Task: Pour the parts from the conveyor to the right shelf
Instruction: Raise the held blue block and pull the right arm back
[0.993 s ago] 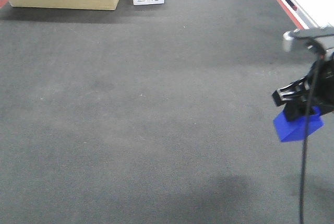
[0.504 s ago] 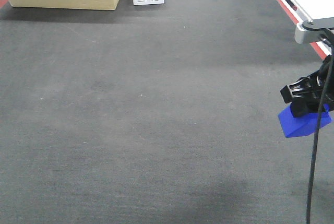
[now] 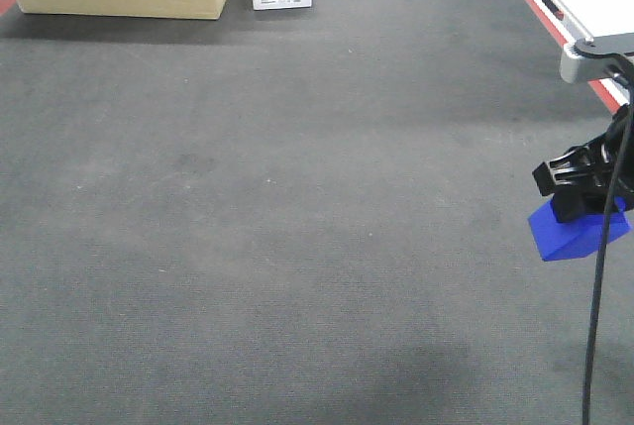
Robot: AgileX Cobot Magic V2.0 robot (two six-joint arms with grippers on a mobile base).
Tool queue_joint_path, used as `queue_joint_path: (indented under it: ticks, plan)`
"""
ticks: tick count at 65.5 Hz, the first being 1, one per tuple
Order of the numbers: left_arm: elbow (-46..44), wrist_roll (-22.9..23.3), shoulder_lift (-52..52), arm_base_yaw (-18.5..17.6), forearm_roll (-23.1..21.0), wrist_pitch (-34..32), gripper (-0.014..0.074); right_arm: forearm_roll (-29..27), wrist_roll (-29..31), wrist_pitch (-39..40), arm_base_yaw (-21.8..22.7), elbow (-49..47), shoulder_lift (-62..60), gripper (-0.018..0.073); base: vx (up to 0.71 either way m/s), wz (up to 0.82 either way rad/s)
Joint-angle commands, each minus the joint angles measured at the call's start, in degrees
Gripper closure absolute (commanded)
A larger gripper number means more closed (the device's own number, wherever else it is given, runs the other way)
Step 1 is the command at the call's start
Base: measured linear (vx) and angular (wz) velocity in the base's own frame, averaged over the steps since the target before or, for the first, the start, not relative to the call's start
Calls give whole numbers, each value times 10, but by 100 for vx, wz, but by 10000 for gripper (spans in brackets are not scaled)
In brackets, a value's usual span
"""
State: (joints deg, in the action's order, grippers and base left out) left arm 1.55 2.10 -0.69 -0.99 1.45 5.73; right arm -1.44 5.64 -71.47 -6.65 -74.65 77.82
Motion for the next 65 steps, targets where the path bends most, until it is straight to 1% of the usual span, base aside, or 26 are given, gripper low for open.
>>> queue_joint_path:
  ticks: [1, 44, 65]
  plan:
    - [-15, 5, -7, 2, -4, -45, 603, 4, 0, -23, 1, -13, -17, 565, 0, 0]
    - [-15, 5, -7, 2, -4, -45, 603, 3, 0, -22, 1, -13, -17, 565, 0, 1]
    - [-15, 5, -7, 2, -4, -45, 603, 3, 0, -22, 1, -13, -17, 565, -7, 4]
